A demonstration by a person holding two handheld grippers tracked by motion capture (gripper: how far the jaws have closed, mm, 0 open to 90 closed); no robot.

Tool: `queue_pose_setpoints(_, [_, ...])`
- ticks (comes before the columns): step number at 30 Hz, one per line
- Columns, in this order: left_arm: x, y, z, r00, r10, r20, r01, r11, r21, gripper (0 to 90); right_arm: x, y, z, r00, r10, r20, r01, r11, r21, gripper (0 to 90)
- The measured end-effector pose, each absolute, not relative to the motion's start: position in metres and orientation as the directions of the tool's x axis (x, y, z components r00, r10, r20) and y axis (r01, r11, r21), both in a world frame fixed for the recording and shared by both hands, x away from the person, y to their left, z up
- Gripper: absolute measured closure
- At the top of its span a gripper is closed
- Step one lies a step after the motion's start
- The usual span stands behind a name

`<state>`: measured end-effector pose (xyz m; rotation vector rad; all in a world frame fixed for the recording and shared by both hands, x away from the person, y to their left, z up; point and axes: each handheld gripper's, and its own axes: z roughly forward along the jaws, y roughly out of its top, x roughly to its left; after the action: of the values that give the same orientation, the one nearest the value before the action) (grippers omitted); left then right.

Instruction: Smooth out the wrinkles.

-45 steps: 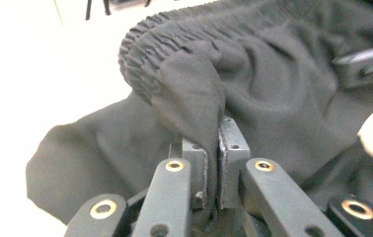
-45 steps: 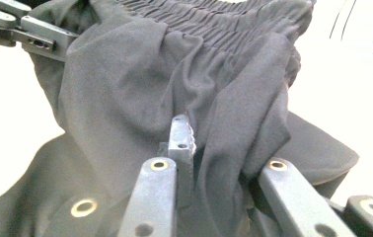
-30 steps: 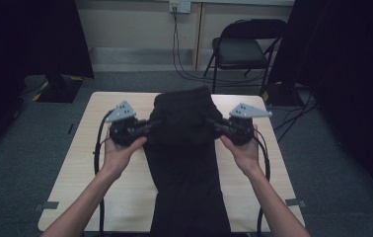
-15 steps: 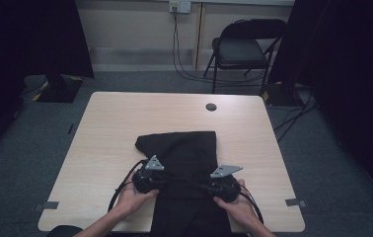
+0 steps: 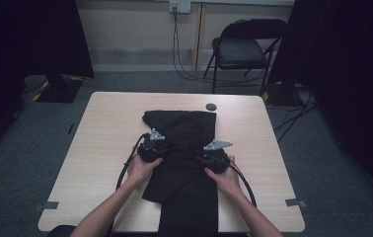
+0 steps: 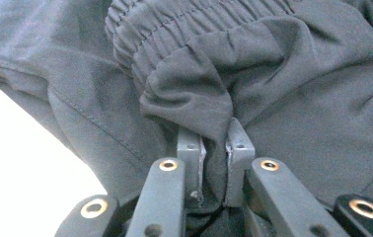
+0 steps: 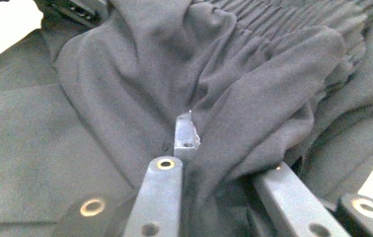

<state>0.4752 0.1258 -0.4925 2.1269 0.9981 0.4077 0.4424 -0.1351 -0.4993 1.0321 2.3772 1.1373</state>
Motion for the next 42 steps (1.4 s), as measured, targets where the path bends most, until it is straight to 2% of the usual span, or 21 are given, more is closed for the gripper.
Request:
queue_pose_setpoints(4, [0.491,0.126,-0.491,0.615,0.788,-0.031,0.551,-0.402,0.732,72.5,0.462,-0.129,-0.497,-0.665,0.747,0.000,0.488,0.434,0.757,77.0])
queue_pose_setpoints(6, [0.490,0.131,-0.487,0.604,0.794,-0.069,0.567,-0.367,0.737,65.5,0.465,-0.125,-0.490,-0.656,0.754,-0.034,0.494,0.464,0.735,63.7])
queue_pose_setpoints(8, [0.483,0.138,-0.480,0.601,0.795,-0.078,0.556,-0.346,0.756,54.8,0.460,-0.128,-0.482,-0.658,0.753,-0.009,0.502,0.448,0.740,48.6])
queue_pose_setpoints(11, [0.464,0.159,-0.464,0.617,0.783,-0.081,0.532,-0.338,0.776,51.1,0.444,-0.140,-0.467,-0.655,0.755,0.009,0.490,0.416,0.766,39.8])
queue_pose_setpoints(12, [0.464,0.159,-0.464,0.617,0.783,-0.081,0.532,-0.338,0.776,50.9,0.444,-0.140,-0.467,-0.655,0.755,0.009,0.490,0.416,0.766,39.8])
queue_pose_setpoints(15, [0.444,0.175,-0.457,0.629,0.773,-0.089,0.520,-0.333,0.787,51.3,0.413,-0.153,-0.450,-0.650,0.760,0.015,0.470,0.386,0.794,34.8])
queue_pose_setpoints(17, [0.432,0.181,-0.457,0.646,0.758,-0.094,0.520,-0.346,0.781,55.4,0.396,-0.147,-0.446,-0.689,0.725,0.025,0.445,0.394,0.804,37.2])
queue_pose_setpoints(21, [0.418,0.184,-0.462,0.673,0.736,-0.071,0.513,-0.396,0.762,63.5,0.373,-0.105,-0.452,-0.797,0.602,0.041,0.396,0.470,0.789,37.5])
queue_pose_setpoints(25, [0.420,0.183,-0.467,0.658,0.746,-0.102,0.537,-0.369,0.758,63.5,0.369,-0.055,-0.474,-0.868,0.494,0.047,0.352,0.547,0.760,30.8])
queue_pose_setpoints(27, [0.420,0.182,-0.468,0.655,0.748,-0.106,0.539,-0.365,0.759,62.7,0.370,-0.039,-0.483,-0.885,0.465,0.018,0.326,0.591,0.738,28.8])
queue_pose_setpoints(28, [0.420,0.182,-0.468,0.657,0.747,-0.105,0.537,-0.366,0.760,62.1,0.371,-0.033,-0.488,-0.888,0.459,0.019,0.324,0.598,0.733,30.6])
queue_pose_setpoints(29, [0.421,0.183,-0.467,0.653,0.749,-0.110,0.540,-0.359,0.761,61.8,0.372,-0.031,-0.490,-0.890,0.456,0.005,0.316,0.611,0.726,36.6])
queue_pose_setpoints(30, [0.421,0.183,-0.467,0.647,0.753,-0.116,0.544,-0.350,0.762,61.7,0.373,-0.029,-0.493,-0.884,0.466,-0.033,0.303,0.626,0.719,53.2])
queue_pose_setpoints(31, [0.421,0.184,-0.467,0.648,0.753,-0.112,0.540,-0.351,0.765,61.7,0.374,-0.030,-0.494,-0.884,0.464,-0.062,0.281,0.632,0.722,63.5])
queue_pose_setpoints(32, [0.420,0.184,-0.466,0.645,0.756,-0.116,0.540,-0.343,0.769,61.7,0.375,-0.032,-0.493,-0.875,0.480,-0.056,0.293,0.619,0.729,78.9])
queue_pose_setpoints(33, [0.420,0.186,-0.464,0.645,0.756,-0.114,0.537,-0.342,0.771,61.7,0.378,-0.035,-0.490,-0.866,0.497,-0.053,0.296,0.596,0.747,88.1])
queue_pose_setpoints(36, [0.419,0.189,-0.462,0.633,0.764,-0.125,0.538,-0.318,0.780,61.4,0.382,-0.048,-0.473,-0.838,0.546,-0.004,0.318,0.494,0.809,89.1])
queue_pose_setpoints(42, [0.420,0.190,-0.465,0.621,0.774,-0.125,0.556,-0.323,0.765,60.2,0.383,-0.092,-0.433,-0.790,0.612,-0.012,0.298,0.402,0.866,89.2])
